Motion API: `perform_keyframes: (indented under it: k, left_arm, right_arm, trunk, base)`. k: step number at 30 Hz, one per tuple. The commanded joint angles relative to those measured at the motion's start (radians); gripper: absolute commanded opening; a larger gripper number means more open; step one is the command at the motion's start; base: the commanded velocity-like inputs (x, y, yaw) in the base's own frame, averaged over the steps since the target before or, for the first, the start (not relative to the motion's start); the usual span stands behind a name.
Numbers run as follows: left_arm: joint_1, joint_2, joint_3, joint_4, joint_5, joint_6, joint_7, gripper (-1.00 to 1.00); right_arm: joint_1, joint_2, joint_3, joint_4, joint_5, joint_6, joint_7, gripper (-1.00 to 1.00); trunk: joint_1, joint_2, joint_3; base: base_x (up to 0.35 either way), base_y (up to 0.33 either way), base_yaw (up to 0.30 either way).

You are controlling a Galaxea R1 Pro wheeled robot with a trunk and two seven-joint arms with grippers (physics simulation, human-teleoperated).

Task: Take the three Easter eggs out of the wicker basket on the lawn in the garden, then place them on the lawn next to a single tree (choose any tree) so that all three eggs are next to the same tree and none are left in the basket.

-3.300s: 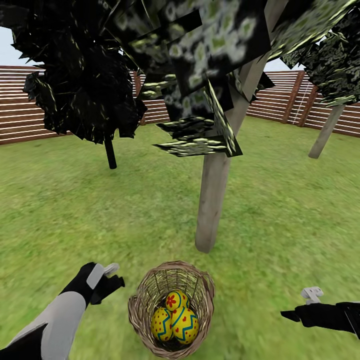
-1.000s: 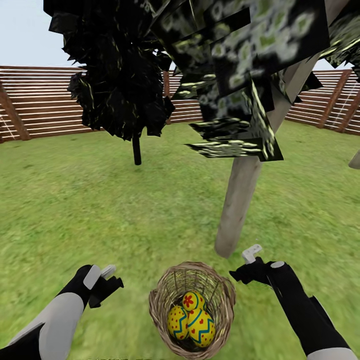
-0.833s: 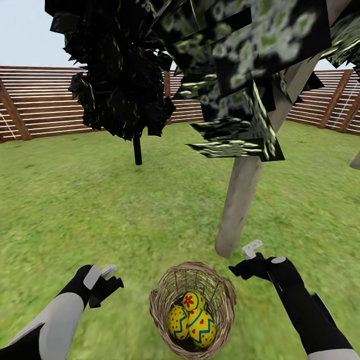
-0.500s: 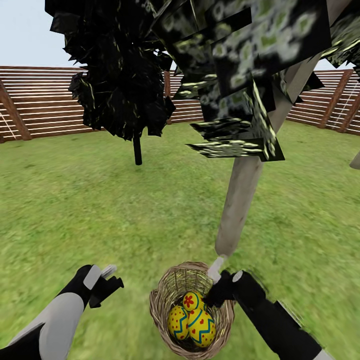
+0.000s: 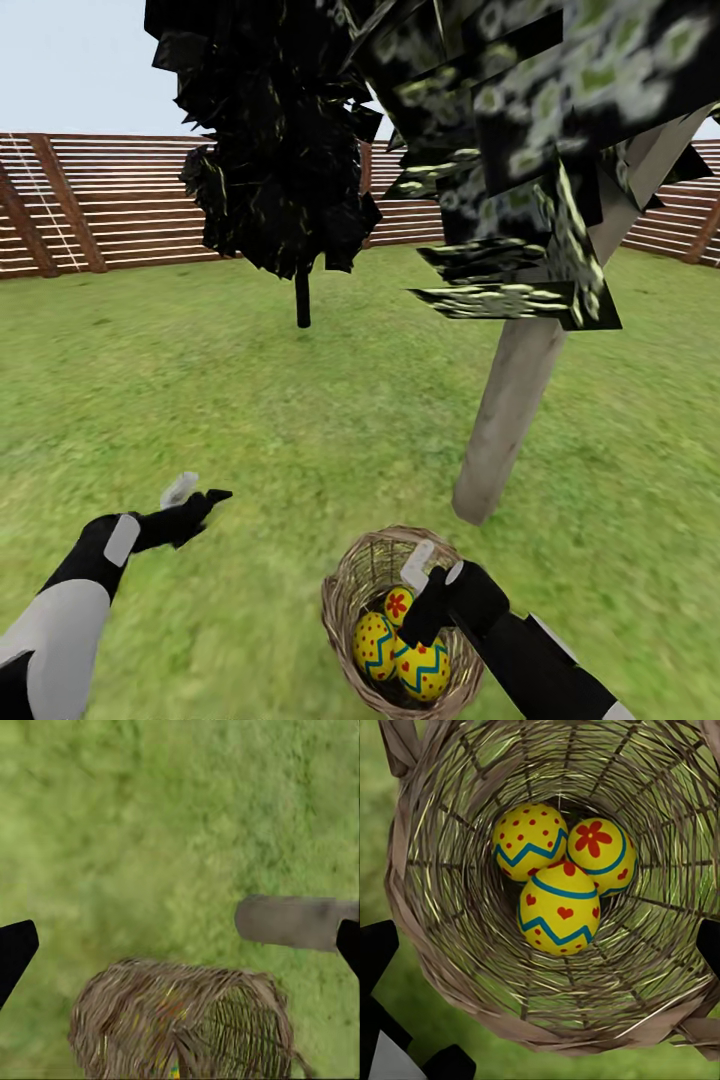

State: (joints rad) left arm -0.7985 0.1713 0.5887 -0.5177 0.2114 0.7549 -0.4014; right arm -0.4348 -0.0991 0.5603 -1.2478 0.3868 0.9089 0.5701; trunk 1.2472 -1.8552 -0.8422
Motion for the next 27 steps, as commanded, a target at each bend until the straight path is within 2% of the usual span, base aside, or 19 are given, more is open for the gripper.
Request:
perform_keyframes:
  k: [1, 3, 5, 7, 9, 13, 17, 24, 27]
  left_arm:
    - [-0.001, 0.016, 0.013, -0.016, -0.004, 0.007, -0.141, 1.0]
    - [0.0, 0.048, 0.037, -0.028, -0.006, 0.008, -0.405, 1.0]
    - [0.0, 0.067, 0.059, -0.033, -0.008, 0.007, -0.611, 1.0]
    - [0.001, 0.075, 0.07, -0.035, -0.01, 0.007, -0.753, 1.0]
    - [0.001, 0.078, 0.076, -0.039, -0.01, 0.006, -0.842, 1.0]
    - [0.001, 0.08, 0.08, -0.05, -0.007, 0.007, -0.877, 1.0]
    - [0.001, 0.081, 0.082, -0.055, -0.006, 0.008, -0.889, 1.0]
    - [0.001, 0.081, 0.082, -0.053, -0.005, 0.009, -0.892, 1.0]
    - [0.001, 0.082, 0.082, -0.053, -0.005, 0.01, -0.915, 1.0]
  right_arm:
    - [-0.001, -0.001, 0.002, 0.002, 0.011, 0.003, 0.008, 1.0]
    - [-0.001, -0.001, 0.0, 0.007, 0.011, 0.003, 0.006, 1.0]
    - [-0.001, -0.002, -0.001, 0.01, 0.012, 0.004, 0.004, 1.0]
    - [-0.002, -0.002, -0.005, 0.011, 0.012, 0.005, -0.003, 1.0]
    - [-0.002, -0.002, -0.014, 0.019, 0.011, 0.005, -0.016, 1.0]
    - [-0.005, -0.002, -0.023, 0.044, 0.011, 0.004, -0.049, 1.0]
    - [-0.014, 0.004, -0.026, 0.098, 0.008, -0.004, -0.135, 1.0]
    - [-0.021, 0.018, -0.026, 0.107, 0.006, -0.011, -0.156, 1.0]
    - [-0.022, 0.028, -0.026, 0.114, 0.005, -0.012, -0.159, 1.0]
  trunk:
    - [0.0, 0.0, -0.001]
    - [0.0, 0.0, -0.001]
    - [0.0, 0.0, -0.001]
    - [0.0, 0.0, -0.001]
    - [0.0, 0.0, -0.001]
    - [0.004, -0.007, -0.004]
    - [0.019, -0.035, -0.017]
    - [0.046, -0.084, -0.039]
    - [0.057, -0.105, -0.048]
  base:
    - [0.0, 0.0, 0.032]
    - [0.0, 0.0, 0.017]
    - [0.0, 0.0, 0.007]
    - [0.0, 0.0, 0.003]
    - [0.0, 0.0, 0.001]
    - [0.0, 0.0, 0.0]
    - [0.0, 0.0, 0.0]
    - [0.0, 0.0, 0.0]
    - [0.0, 0.0, 0.0]
